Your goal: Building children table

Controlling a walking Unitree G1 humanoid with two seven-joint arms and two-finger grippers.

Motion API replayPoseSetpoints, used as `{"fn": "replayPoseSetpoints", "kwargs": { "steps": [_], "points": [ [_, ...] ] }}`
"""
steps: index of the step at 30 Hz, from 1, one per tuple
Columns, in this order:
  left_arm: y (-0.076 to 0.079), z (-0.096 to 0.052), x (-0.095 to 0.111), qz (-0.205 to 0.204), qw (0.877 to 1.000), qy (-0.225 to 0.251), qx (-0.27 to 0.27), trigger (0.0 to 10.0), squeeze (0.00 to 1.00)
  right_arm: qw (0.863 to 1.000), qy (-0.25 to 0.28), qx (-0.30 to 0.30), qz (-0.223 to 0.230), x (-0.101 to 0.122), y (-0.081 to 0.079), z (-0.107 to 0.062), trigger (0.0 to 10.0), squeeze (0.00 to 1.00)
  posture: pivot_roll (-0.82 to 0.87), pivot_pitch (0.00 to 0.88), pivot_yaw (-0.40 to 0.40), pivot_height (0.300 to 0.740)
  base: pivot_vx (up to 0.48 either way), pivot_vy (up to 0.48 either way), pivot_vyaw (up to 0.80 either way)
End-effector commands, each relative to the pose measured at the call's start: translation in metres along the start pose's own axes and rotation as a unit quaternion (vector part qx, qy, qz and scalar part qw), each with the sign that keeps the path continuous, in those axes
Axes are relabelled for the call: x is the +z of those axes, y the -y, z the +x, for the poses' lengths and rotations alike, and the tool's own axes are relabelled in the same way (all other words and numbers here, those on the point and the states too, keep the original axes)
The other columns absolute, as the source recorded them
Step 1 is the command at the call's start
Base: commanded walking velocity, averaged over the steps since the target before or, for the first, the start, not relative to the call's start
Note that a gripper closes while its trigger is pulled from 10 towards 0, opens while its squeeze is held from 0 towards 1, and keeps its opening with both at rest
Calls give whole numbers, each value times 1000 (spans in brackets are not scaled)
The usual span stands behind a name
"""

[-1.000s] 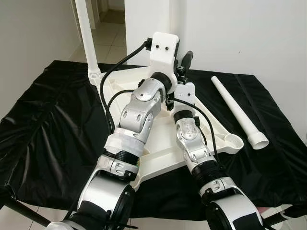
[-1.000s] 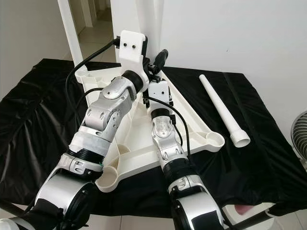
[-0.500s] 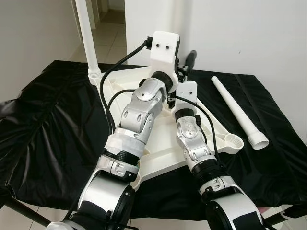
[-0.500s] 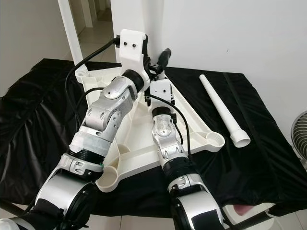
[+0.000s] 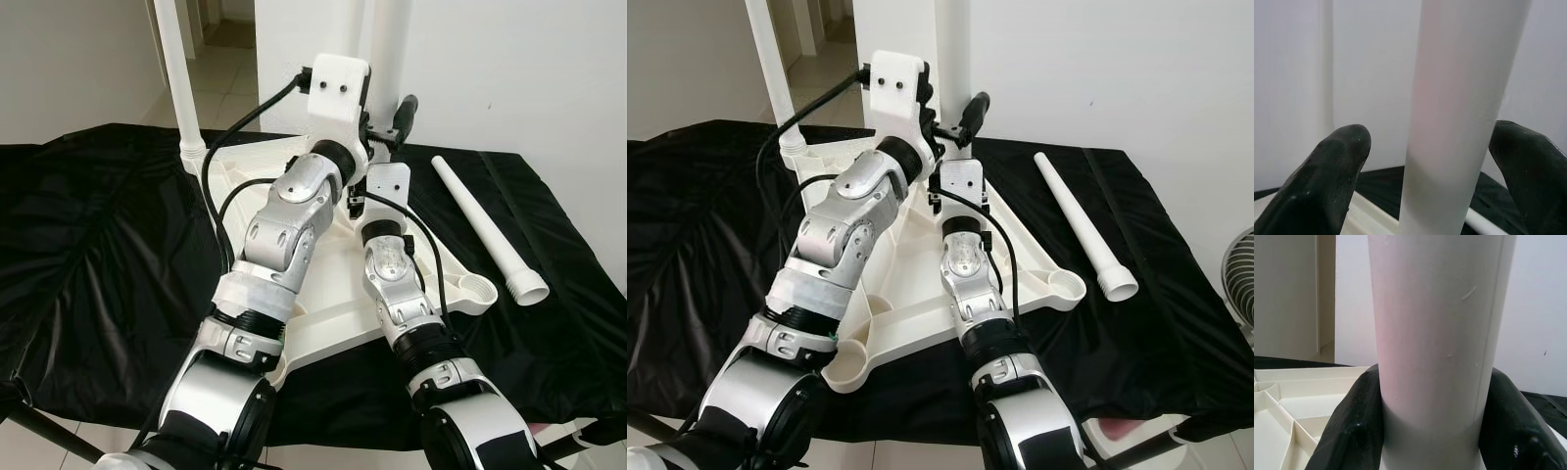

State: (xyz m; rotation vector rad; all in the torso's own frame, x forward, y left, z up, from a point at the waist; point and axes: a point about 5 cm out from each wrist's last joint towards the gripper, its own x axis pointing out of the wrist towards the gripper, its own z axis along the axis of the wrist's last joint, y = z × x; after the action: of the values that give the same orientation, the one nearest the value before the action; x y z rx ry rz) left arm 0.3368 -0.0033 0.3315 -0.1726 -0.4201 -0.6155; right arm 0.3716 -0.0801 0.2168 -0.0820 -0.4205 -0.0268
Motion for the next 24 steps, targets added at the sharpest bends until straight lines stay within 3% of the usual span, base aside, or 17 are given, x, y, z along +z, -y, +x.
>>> {"fn": "replayPoseSetpoints", "kwargs": {
  "steps": [1,4,6,12,22,24],
  "points": [
    [14,4,10,-25,999,14,-31,10000,0,1000,-1,-4,-2,1,1,2,10000,0,15,9,-17,740,0,0,0],
    [15,3,13,-32,999,17,-39,10000,0,1000,-2,-5,-2,1,1,2,10000,0,15,15,-15,740,0,0,0],
    [19,3,20,-77,995,23,-62,10000,0,1000,-2,-10,2,1,3,2,10000,0,17,17,-16,740,0,0,0],
    [20,-5,29,-50,992,34,-113,10000,0,999,-16,-25,13,-2,8,2,10000,0,22,26,-11,740,0,0,0],
    [19,-21,15,-45,990,5,-136,10000,0,998,-41,-48,28,-9,18,-1,10000,0,23,20,2,740,0,0,0],
    [14,-30,3,-40,991,-15,-125,10000,0,996,-58,-65,29,-13,26,-5,10000,0,22,19,8,740,0,0,0]
  ]
}}
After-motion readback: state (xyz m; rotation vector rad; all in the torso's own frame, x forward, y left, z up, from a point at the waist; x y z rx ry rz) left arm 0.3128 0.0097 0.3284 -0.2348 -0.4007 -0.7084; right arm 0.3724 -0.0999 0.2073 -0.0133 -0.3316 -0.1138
